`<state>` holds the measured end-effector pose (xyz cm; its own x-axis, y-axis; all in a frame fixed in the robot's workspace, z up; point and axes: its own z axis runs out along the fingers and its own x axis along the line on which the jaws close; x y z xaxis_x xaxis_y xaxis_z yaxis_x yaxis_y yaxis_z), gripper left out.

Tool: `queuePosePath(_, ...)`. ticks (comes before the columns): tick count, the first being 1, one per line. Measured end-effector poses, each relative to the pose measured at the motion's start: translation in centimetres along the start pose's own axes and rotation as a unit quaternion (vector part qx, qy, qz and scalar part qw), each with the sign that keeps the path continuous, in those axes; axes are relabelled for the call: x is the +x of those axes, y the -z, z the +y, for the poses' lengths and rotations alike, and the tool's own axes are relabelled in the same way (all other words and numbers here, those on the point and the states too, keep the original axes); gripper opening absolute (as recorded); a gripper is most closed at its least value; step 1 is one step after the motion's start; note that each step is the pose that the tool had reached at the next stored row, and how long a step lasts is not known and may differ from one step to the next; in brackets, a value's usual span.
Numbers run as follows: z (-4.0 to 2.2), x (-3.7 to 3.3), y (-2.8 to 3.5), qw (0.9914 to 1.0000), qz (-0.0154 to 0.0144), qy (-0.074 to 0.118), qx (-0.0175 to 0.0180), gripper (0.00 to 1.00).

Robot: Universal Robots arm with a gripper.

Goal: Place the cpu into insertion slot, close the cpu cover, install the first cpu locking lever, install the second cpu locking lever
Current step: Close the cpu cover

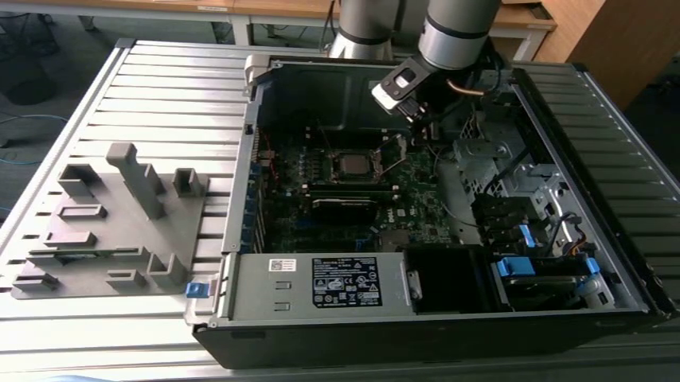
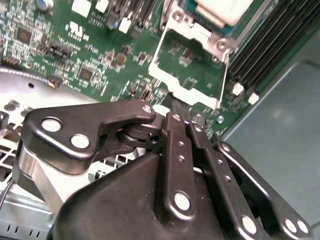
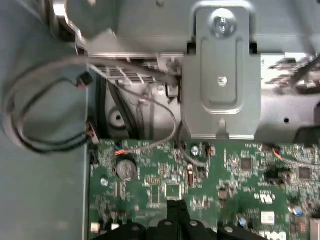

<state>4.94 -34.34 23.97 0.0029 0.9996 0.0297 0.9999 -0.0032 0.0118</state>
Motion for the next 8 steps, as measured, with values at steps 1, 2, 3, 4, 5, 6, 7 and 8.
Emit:
queuePosePath(1,-0.31,0.0,0.0,1.0,0.0,0.0,-0.0009,0.11)
queuePosePath(2,-0.75,0.0,0.0,1.0,0.0,0.0,-0.0022,0.11)
queuePosePath(3,-1.22,0.0,-0.01,0.99999,0.0001,0.0,-0.0037,0.11)
queuePosePath(4,-1.67,0.0,-0.01,0.99999,0.0003,0.0,-0.005,0.11)
queuePosePath(5,-2.12,-0.01,-0.01,0.99998,0.0004,0.0,-0.0063,0.11)
queuePosePath(6,-2.57,-0.01,-0.01,0.99997,0.0005,0.0,-0.0077,0.11)
queuePosePath(7,-3.02,-0.02,-0.01,0.99996,0.0006,0.0,-0.0089,0.11)
queuePosePath(8,-3.47,-0.02,-0.02,0.99995,0.001,0.0,-0.01,0.11)
